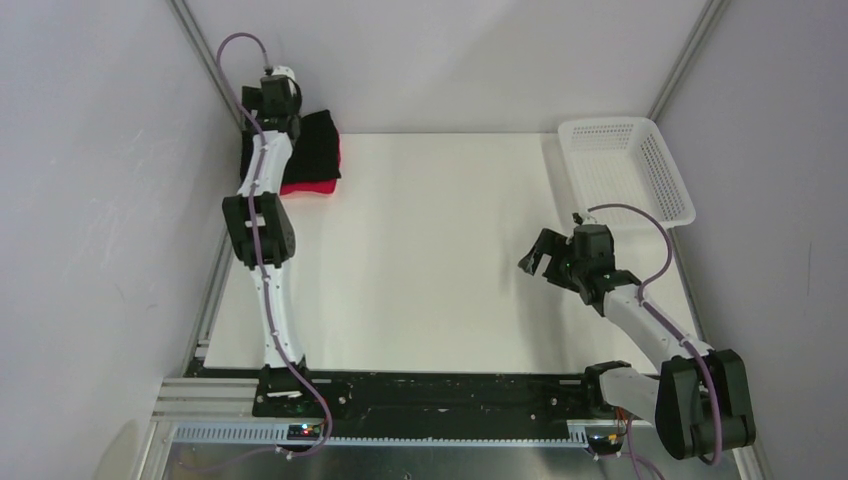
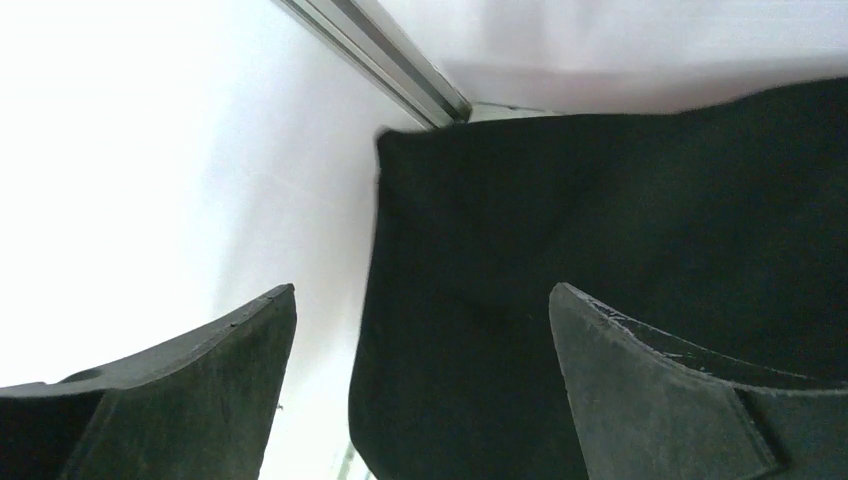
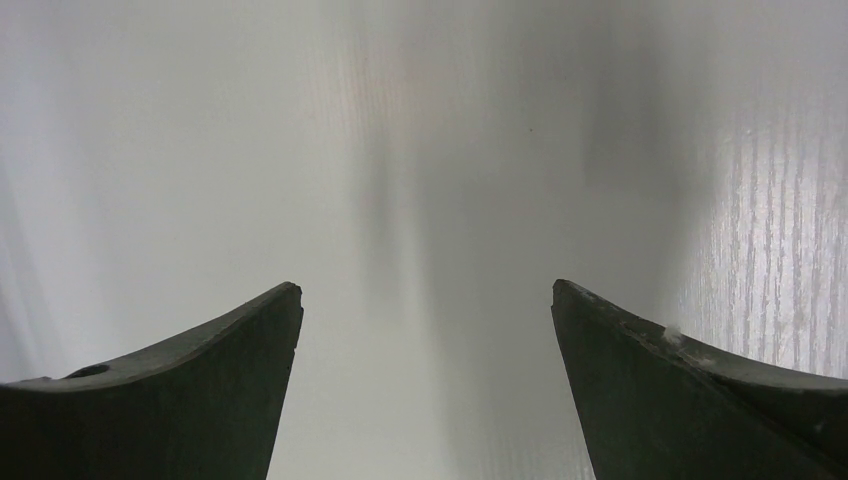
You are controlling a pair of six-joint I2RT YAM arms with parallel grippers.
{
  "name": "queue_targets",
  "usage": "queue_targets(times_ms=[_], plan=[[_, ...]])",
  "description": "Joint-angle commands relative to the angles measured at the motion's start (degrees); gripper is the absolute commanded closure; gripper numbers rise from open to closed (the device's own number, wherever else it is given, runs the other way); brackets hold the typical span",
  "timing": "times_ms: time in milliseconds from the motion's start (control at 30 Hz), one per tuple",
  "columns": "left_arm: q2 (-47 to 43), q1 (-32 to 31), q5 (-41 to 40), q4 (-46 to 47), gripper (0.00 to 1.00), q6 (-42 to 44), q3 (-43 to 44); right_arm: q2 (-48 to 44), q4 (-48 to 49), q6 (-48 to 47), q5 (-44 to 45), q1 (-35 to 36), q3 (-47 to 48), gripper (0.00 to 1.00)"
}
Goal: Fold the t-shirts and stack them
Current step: Put the neatly folded tshirt into the corner of the board with the left arm, then reset both arms
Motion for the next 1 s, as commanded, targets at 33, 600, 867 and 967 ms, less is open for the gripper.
queue_targets(times_ms=[33, 600, 867, 967], plan=[[-13.57, -0.40, 4.74, 2.07, 0.00, -11.45, -8.99, -4.52, -1.68, -0.53, 0.71, -0.01, 2.64, 0.01], [-78.24, -20.25, 13.82, 25.22, 0.00, -47.81, -87.69, -42.15, -13.87, 5.78, 6.98, 1.86, -9.33, 0.01], [-106.03, -28.42, 9.67, 13.04, 0.00, -52.58, -110.02, -49.80, -16.61, 9.23, 13.81, 2.04, -12.19, 0.00], [-114.98, -28.47, 9.68, 7.78, 0.00, -53.84, -113.23, -49.20, -16.75, 9.92, 15.00, 2.08, -12.38, 0.01]])
